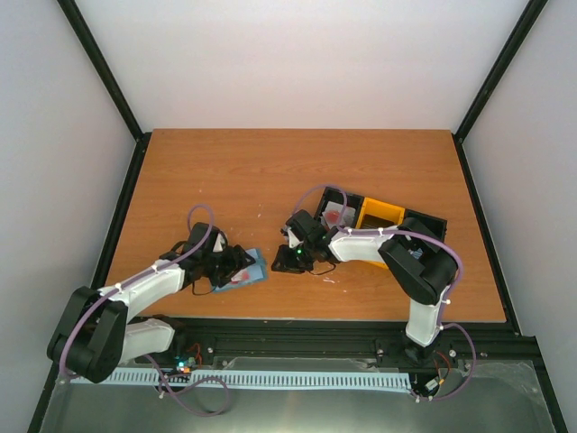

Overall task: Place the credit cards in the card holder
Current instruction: Insert the credit card into the card holder.

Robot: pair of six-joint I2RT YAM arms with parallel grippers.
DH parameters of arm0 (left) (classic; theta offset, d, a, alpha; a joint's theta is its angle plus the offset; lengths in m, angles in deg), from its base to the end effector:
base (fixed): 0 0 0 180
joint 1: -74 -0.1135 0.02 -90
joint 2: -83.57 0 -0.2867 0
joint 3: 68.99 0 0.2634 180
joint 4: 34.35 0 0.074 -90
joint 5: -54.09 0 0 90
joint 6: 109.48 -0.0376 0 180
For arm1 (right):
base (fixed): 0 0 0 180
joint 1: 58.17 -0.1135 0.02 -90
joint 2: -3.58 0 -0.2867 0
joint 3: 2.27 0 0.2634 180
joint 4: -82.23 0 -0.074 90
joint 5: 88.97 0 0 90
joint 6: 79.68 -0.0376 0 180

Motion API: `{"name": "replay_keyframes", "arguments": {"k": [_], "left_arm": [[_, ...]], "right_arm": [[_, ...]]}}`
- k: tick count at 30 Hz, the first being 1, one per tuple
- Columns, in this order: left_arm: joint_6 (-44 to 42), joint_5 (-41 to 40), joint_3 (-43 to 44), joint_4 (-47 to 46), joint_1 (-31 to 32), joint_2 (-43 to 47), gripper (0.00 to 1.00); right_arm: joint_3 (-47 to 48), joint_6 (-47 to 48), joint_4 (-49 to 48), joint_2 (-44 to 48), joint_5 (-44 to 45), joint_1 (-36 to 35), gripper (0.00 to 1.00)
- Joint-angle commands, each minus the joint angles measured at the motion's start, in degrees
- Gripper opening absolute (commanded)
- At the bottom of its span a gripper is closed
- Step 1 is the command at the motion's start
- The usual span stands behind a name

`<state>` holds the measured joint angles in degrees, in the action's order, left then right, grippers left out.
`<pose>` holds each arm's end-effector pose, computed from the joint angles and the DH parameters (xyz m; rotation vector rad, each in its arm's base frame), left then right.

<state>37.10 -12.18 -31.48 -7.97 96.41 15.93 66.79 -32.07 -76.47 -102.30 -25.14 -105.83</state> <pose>0.1778 -0.0897 0.1560 -0.6494 2.7115 -0.9836 0.2344 0.2819 0.1399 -0.3232 2.8666 1.0545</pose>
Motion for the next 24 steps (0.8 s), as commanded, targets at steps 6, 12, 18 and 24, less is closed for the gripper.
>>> {"name": "replay_keyframes", "arguments": {"k": [6, 12, 18, 24], "left_arm": [[-0.6, -2.0, 5.8, 11.2, 0.3, -0.5, 0.79], [-0.9, -3.0, 8.2, 16.4, 0.3, -1.6, 0.80], [-1.6, -4.8, 9.7, 19.1, 0.3, -1.2, 0.79], [-2.8, -7.4, 10.3, 20.8, 0.3, -1.1, 0.73]], "right_arm": [[-0.5, 1.7, 1.3, -1.2, 1.5, -0.7, 0.26], [-0.6, 1.3, 0.7, -1.3, 1.3, -0.8, 0.26], [-0.6, 1.3, 0.4, -1.3, 1.1, -0.9, 0.26], [-0.7, 1.3, 0.3, -1.5, 1.0, -0.9, 0.26]]}}
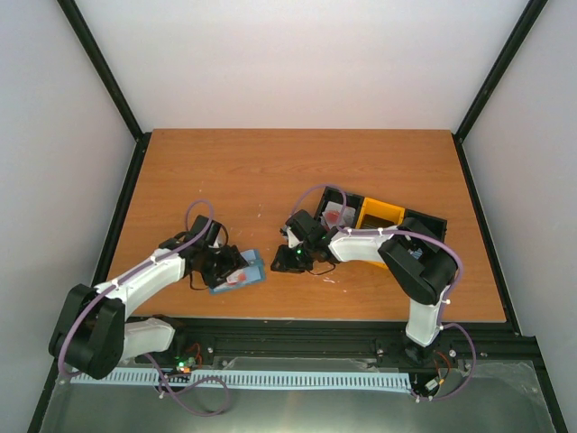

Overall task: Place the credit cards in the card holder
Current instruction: Insert the credit card into the card holder.

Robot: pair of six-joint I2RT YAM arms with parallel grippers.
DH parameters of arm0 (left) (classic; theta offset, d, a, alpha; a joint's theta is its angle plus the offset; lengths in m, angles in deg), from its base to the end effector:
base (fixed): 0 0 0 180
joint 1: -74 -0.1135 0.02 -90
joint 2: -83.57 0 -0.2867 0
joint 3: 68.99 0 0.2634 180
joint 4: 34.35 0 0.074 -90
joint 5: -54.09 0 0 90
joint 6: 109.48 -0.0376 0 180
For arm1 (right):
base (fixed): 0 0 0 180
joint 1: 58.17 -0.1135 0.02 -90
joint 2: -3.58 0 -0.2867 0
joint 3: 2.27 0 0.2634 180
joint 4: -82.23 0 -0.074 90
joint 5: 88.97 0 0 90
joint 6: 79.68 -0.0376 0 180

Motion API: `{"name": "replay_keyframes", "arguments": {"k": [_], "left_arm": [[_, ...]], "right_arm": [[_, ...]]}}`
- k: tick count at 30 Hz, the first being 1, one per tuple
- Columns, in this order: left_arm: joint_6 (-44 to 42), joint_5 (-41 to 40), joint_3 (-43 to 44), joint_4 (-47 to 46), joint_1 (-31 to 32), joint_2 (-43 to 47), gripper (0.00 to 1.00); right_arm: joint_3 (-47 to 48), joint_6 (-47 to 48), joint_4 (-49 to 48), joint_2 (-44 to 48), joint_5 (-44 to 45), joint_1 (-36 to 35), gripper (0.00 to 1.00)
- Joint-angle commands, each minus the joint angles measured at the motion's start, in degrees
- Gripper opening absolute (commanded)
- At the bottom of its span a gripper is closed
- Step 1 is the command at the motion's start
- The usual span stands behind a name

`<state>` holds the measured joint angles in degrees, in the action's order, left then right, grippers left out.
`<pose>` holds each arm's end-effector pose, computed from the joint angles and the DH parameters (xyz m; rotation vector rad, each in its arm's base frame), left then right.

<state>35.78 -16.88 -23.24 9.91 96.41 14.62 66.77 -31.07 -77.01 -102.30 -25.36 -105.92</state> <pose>0.1813 -0.0880 0.1761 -0.7392 2.8558 -0.7534 0.2344 0.2829 0.1404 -0.3538 2.8500 1.0628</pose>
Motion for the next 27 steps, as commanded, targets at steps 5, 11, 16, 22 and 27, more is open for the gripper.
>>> {"name": "replay_keyframes", "arguments": {"k": [5, 11, 16, 22, 27], "left_arm": [[-3.2, -4.3, 3.1, 2.9, 0.3, -2.1, 0.69], [-7.4, -2.9, 5.1, 1.5, 0.3, -3.9, 0.59], [-9.4, 1.3, 4.4, -3.3, 0.3, -3.1, 0.54], [-9.4, 7.0, 2.1, -8.7, 0.3, -5.3, 0.57], [-8.1, -3.0, 5.2, 0.5, 0.3, -4.8, 0.70]], "right_arm": [[-0.6, 0.3, 0.8, -1.6, 1.2, -0.8, 0.26], [0.1, 0.9, 0.7, -2.2, 0.6, -0.9, 0.26], [2.8, 2.9, 0.4, -3.9, -0.5, -1.4, 0.30], [4.6, 3.1, -0.2, -5.3, -1.4, -2.0, 0.30], [4.0, 2.2, 0.7, -4.6, 1.2, -2.0, 0.30]]}}
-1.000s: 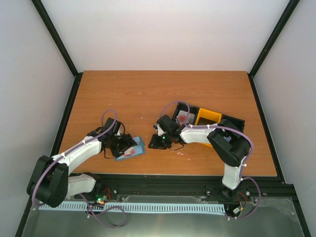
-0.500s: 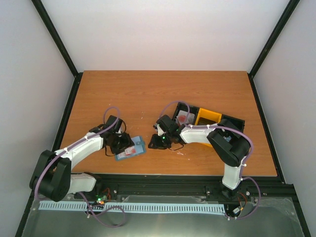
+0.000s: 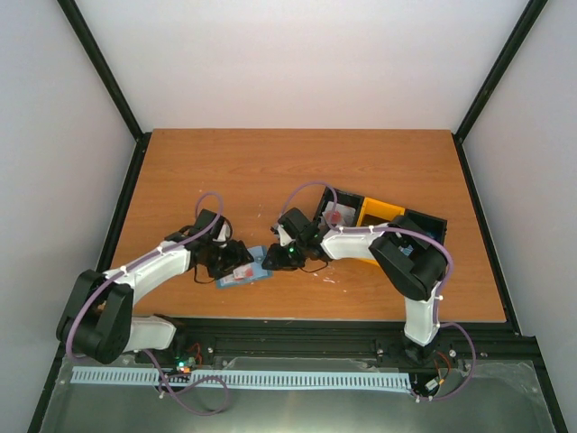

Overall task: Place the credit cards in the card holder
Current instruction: Insert the credit card into the card holder.

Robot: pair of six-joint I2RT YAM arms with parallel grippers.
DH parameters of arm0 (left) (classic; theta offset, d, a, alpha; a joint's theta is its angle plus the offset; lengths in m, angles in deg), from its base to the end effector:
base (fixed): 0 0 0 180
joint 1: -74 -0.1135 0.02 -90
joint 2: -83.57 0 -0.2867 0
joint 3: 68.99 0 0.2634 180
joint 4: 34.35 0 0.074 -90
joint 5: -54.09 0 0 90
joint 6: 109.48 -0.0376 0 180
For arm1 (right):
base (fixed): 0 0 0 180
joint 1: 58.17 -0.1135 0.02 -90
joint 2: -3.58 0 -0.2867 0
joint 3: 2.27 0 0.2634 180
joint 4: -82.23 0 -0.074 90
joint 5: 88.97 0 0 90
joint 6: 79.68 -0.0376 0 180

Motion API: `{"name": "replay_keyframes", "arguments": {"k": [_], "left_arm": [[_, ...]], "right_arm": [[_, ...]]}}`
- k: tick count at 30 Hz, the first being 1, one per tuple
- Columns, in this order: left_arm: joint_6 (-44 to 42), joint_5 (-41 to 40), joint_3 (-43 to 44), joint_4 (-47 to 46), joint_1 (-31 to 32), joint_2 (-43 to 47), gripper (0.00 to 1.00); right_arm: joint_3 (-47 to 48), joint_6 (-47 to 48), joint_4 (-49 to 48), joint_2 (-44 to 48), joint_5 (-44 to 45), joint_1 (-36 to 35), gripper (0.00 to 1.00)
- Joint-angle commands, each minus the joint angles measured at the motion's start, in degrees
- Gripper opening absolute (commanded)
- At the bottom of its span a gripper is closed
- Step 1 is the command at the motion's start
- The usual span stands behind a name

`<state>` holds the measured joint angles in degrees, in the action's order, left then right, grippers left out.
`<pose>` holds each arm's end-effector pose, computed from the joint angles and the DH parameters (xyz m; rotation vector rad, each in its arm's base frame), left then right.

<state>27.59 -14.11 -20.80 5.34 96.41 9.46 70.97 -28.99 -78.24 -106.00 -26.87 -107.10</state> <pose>0.2012 -0.0981 0.1749 -0.5007 2.8553 -0.8150 0.2419 0.3044 0.1388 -0.4533 2.8076 1.1117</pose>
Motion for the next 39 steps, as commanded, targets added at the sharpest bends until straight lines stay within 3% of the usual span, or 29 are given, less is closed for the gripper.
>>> {"name": "replay_keyframes", "arguments": {"k": [1, 5, 9, 11, 17, 23, 33, 39], "left_arm": [[0.3, -7.1, 3.1, 6.7, 0.2, 0.7, 0.71], [1.5, -10.6, 5.2, 12.5, 0.3, 1.6, 0.73], [1.6, -10.5, 5.5, 12.3, 0.3, 1.5, 0.70], [1.3, -8.5, 4.9, 10.3, 0.3, -0.2, 0.61], [1.4, -7.5, 4.1, 7.5, 0.3, -2.7, 0.47], [2.1, -8.5, 3.6, 6.7, 0.3, -5.0, 0.50], [-1.3, 2.9, 2.4, -4.1, 0.3, -8.2, 0.46], [-3.2, 4.3, 2.4, -7.9, 0.3, -10.0, 0.46]], "right_arm": [[-0.4, 0.1, 1.9, -0.7, 3.0, -0.8, 0.30], [-1.2, -0.5, 1.5, -0.2, 3.4, -0.8, 0.30], [-1.7, -0.7, 1.1, -0.1, 3.4, -0.8, 0.30], [-1.9, -0.8, 1.0, 0.0, 3.2, -0.8, 0.30], [-2.2, -0.9, 0.8, -0.2, 3.0, -0.8, 0.30], [-2.1, -0.8, 0.6, -0.5, 2.5, -0.8, 0.30], [-1.9, -0.9, 0.4, -0.6, 2.0, -0.8, 0.30], [-2.1, -1.1, 0.2, 0.3, 3.0, -0.8, 0.30]]}}
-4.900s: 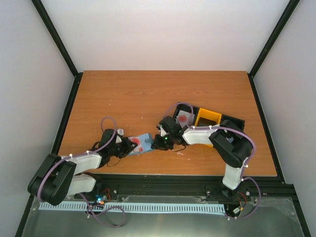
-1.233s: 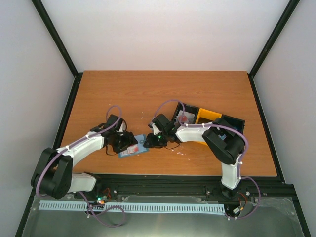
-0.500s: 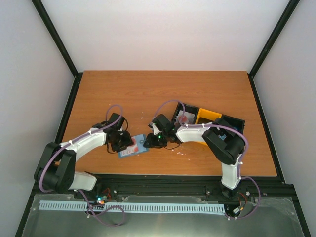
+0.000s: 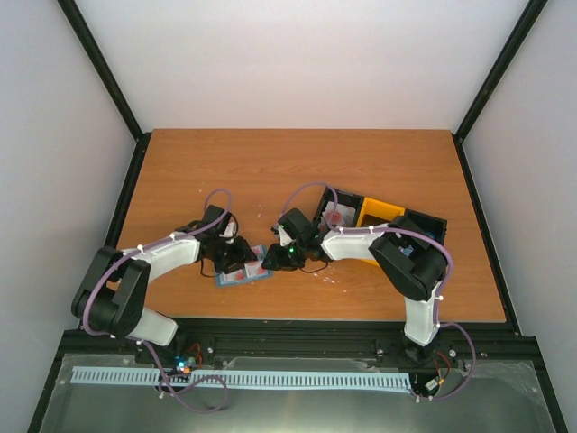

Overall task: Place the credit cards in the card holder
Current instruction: Insert the credit card into the card holder, then turn over the card slot in the card holder.

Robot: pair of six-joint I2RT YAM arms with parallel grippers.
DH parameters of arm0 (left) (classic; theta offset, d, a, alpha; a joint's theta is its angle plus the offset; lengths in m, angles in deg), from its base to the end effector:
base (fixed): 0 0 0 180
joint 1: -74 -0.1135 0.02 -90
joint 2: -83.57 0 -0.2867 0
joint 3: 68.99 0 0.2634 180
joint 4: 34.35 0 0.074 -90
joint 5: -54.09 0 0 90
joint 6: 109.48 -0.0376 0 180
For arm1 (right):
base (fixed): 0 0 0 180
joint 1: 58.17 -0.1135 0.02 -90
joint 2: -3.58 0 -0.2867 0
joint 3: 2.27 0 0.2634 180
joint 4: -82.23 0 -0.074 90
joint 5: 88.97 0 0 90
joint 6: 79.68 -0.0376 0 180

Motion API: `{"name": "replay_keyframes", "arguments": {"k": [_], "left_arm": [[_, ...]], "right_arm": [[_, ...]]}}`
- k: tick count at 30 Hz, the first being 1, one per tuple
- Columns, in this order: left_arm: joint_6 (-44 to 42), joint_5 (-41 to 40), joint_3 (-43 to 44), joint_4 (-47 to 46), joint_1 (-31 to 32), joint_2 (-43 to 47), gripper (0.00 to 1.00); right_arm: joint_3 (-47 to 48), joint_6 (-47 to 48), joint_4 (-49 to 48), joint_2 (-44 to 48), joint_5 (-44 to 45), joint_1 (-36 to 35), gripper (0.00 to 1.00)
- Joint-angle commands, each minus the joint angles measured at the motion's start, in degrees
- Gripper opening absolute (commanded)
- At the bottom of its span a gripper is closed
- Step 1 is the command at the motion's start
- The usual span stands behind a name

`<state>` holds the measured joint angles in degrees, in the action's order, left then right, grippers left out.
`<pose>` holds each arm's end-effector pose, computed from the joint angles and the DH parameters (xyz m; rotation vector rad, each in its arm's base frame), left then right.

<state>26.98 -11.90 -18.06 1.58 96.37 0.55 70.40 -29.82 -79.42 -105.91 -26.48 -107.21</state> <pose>0.2243 -0.1089 0.1577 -0.4956 2.9054 -0.8398 0.2411 0.3043 0.1378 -0.4356 2.8009 1.1151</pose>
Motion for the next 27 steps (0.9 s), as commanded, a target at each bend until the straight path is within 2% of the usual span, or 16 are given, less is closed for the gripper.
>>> {"name": "replay_keyframes", "arguments": {"k": [1, 8, 11, 13, 18, 21, 24, 27], "left_arm": [[-2.6, 1.6, -0.1, -4.1, 0.3, -1.1, 0.46], [-4.3, -0.7, -0.2, -4.8, 0.3, 3.5, 0.47], [-4.1, -3.9, 0.0, -2.0, 0.3, 6.1, 0.53], [-3.5, -7.3, 0.6, 1.5, 0.3, 7.2, 0.54], [0.3, -16.4, -0.2, 8.7, 0.3, 13.9, 0.58], [4.7, -22.4, -0.3, 14.5, 0.3, 17.0, 0.59], [6.2, -22.7, -1.9, 15.5, 0.3, 18.0, 0.59], [8.1, -21.3, -3.2, 15.7, 0.2, 16.1, 0.59]], "right_arm": [[-1.7, -0.4, 1.4, 0.7, 3.2, -0.7, 0.30], [-3.0, -0.4, 4.8, 8.6, 10.6, -0.7, 0.31], [-3.0, 0.0, 6.6, 12.1, 12.9, -0.9, 0.31], [-1.7, 0.9, 8.6, 12.7, 14.0, -1.8, 0.31], [5.5, 3.7, 14.4, 9.4, 18.3, -5.7, 0.31], [10.9, 5.3, 17.3, 5.8, 21.6, -8.0, 0.26], [16.4, 6.3, 19.8, 0.9, 22.8, -9.6, 0.19], [21.7, 6.8, 23.0, -4.0, 25.7, -11.3, 0.17]]}}
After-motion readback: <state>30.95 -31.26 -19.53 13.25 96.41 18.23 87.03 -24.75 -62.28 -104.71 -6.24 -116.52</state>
